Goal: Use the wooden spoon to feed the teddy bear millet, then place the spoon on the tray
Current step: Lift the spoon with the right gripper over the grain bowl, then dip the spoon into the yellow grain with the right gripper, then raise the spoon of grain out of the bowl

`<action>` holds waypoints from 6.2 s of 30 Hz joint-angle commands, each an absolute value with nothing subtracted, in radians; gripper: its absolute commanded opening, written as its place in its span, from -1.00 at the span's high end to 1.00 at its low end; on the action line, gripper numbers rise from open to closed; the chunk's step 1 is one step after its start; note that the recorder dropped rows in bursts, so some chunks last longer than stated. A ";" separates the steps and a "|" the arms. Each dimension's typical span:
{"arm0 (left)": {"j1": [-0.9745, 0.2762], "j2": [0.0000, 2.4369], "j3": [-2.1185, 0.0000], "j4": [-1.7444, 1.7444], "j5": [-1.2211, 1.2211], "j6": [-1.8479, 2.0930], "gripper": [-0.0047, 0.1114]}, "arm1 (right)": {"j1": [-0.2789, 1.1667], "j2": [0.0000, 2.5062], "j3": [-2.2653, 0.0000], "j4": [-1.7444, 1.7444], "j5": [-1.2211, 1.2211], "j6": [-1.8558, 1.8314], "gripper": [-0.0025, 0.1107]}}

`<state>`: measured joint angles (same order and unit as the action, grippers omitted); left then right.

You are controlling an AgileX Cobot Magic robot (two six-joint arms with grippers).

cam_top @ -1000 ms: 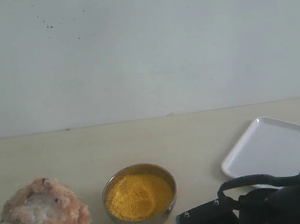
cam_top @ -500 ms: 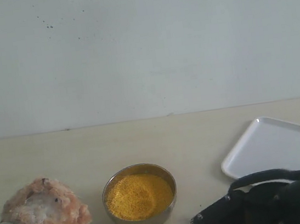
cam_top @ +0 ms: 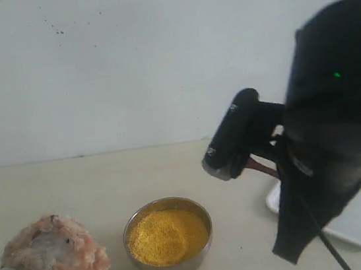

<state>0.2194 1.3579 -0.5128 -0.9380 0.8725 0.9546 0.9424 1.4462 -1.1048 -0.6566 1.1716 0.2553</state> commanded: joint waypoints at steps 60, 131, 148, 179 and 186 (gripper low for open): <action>0.223 1.350 -0.510 -0.953 0.878 0.960 0.82 | 1.052 2.071 -1.383 -1.025 1.221 0.018 0.93; 0.223 1.350 -0.510 -0.953 0.878 0.960 0.82 | 0.796 1.906 -1.526 -0.128 1.221 -0.131 0.93; 0.223 1.350 -0.510 -0.953 0.878 0.960 0.82 | 0.725 1.867 -1.526 0.009 1.221 -0.223 0.93; 0.223 1.350 -0.510 -0.953 0.878 0.960 0.82 | 0.659 1.826 -1.498 0.045 1.221 -0.223 0.94; 0.223 1.350 -0.510 -0.953 0.878 0.960 0.82 | 0.657 1.826 -1.494 0.064 1.221 -0.249 0.94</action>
<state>0.2194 1.3579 -0.5128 -0.9380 0.8725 0.9546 0.6616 1.8339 -1.4962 0.0997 1.2203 -0.2617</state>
